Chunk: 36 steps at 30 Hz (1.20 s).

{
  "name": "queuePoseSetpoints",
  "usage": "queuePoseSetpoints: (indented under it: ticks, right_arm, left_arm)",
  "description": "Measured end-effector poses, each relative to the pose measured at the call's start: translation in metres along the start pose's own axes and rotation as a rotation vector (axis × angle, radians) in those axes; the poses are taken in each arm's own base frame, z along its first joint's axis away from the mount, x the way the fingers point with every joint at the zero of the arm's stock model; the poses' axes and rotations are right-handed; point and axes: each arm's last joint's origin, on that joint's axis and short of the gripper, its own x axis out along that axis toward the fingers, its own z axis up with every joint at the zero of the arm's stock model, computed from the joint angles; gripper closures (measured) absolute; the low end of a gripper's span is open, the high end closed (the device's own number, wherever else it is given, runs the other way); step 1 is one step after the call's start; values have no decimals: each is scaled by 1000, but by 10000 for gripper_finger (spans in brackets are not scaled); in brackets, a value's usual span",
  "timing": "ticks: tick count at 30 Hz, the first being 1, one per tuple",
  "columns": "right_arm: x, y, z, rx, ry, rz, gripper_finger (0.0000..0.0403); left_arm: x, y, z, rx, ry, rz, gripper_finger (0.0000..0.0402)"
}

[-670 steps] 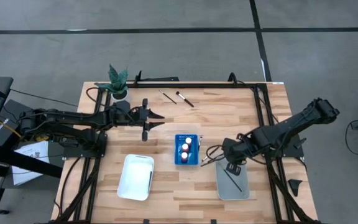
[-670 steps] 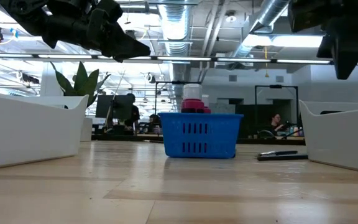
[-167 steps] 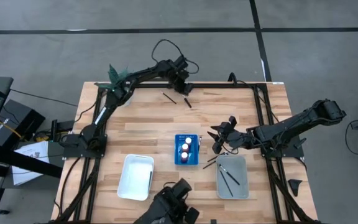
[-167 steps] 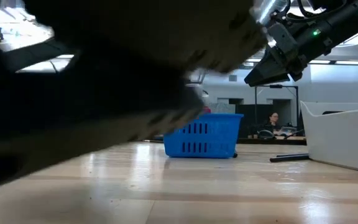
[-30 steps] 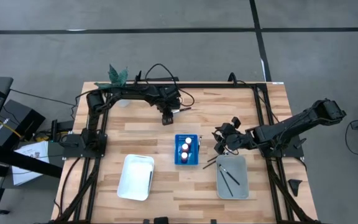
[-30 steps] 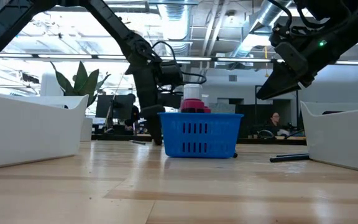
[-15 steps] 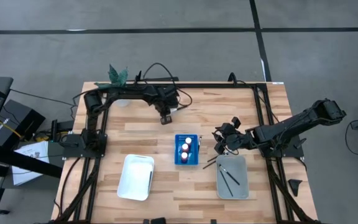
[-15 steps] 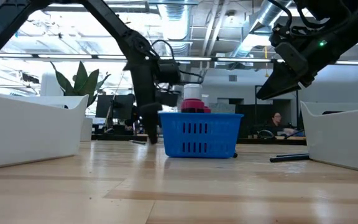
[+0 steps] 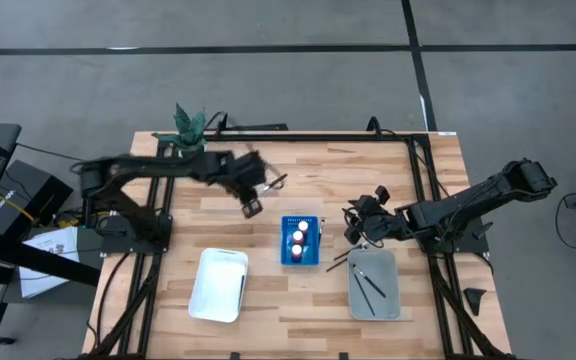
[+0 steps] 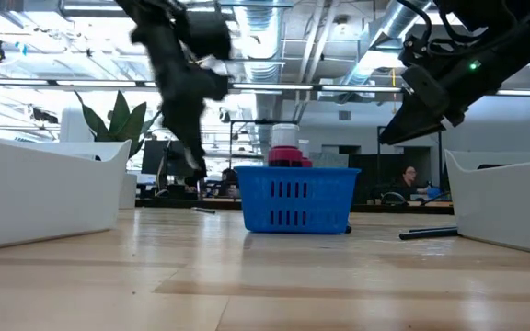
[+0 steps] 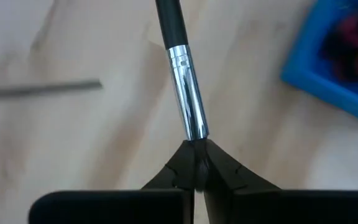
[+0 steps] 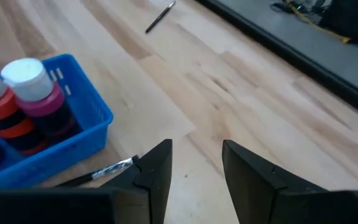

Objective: Pick & Place Paint Supplies
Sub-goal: Put the powder brush into the white bin

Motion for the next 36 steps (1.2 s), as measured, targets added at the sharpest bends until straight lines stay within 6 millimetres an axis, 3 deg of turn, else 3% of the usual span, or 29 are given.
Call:
queuePoseSetpoints:
  ticks: [8, 14, 19, 27, 36]
  right_arm:
    - [1, -2, 3, 12, -31, -40, 266]
    - [4, -5, 4, 27, -32, -56, 266]
    - [7, -8, 6, 37, -30, -73, 266]
    - [8, -9, 6, 40, -30, -79, 266]
    - [8, -8, 7, 35, -36, -76, 266]
  left_arm:
    - [-52, -65, -63, -184, -119, -126, 399]
    - [-81, -116, -111, -242, -164, -231, 399]
    - [-99, -147, -143, -280, -227, -299, 399]
    - [-93, -181, -179, -370, -185, -315, 399]
    - [-77, -199, -205, -405, -81, -264, 398]
